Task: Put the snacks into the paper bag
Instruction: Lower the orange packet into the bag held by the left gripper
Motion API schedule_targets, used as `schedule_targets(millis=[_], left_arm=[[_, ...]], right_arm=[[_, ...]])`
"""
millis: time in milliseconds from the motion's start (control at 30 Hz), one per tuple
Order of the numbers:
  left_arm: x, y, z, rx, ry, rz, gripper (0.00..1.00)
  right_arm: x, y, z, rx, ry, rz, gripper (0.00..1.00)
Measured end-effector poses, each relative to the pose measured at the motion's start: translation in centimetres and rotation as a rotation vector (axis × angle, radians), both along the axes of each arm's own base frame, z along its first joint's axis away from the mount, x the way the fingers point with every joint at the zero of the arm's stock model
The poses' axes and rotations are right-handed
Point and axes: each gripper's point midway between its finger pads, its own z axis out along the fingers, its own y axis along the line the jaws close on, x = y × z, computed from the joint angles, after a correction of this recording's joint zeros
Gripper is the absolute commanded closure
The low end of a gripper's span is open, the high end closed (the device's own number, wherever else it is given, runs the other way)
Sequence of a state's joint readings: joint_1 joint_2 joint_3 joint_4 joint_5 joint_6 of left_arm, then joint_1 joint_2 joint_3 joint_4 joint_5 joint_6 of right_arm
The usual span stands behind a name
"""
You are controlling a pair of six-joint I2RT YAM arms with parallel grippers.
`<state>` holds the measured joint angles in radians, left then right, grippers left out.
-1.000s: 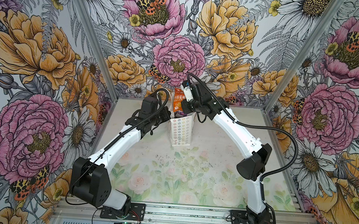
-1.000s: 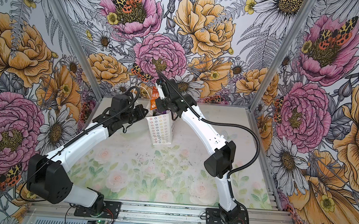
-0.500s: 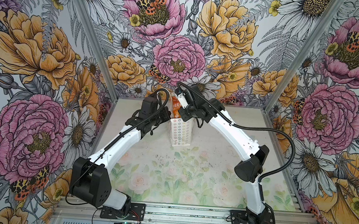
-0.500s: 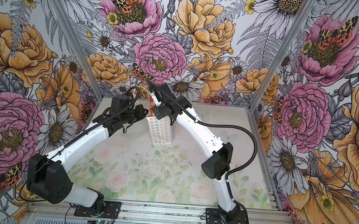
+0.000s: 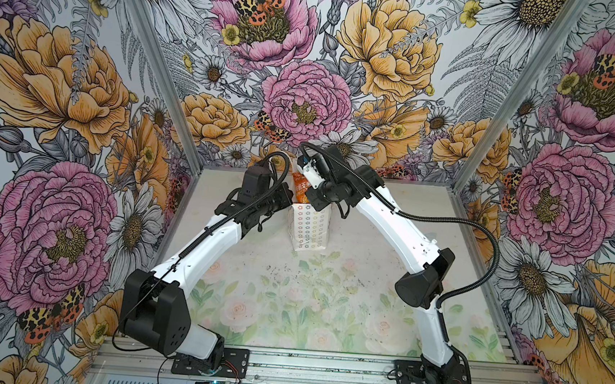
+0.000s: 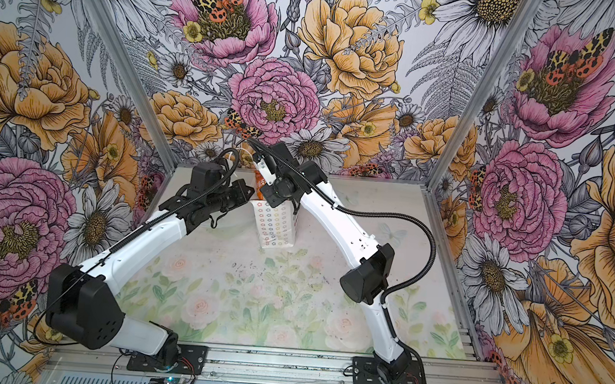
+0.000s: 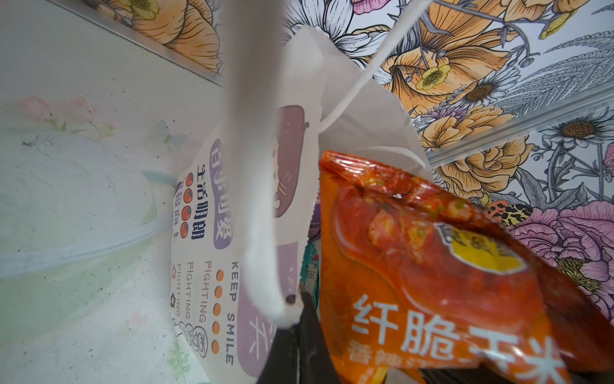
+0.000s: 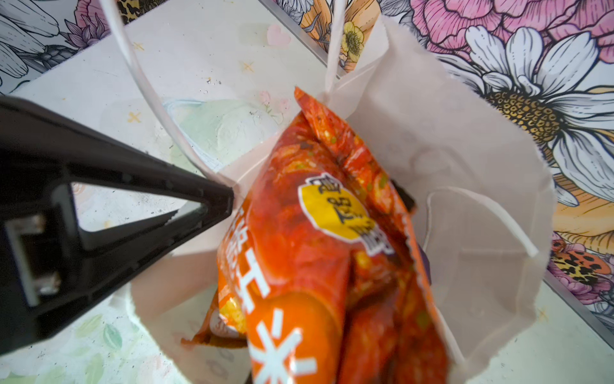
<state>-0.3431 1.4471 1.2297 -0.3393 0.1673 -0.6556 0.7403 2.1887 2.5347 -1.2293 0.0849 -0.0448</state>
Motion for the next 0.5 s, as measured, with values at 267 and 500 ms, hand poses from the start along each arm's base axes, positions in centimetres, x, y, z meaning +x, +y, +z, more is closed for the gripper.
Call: schedule_targets(millis=[267, 500], left_arm=[[0.0, 0.0, 0.0, 0.000, 0.000, 0.000, 1.00], [0.0, 0.0, 0.0, 0.000, 0.000, 0.000, 1.00]], right_arm=[[0.5, 1.0, 1.5, 0.041, -0.028, 0.031, 0.92], [1.2, 1.0, 1.2, 0.060, -0.017, 0.033, 0.92]])
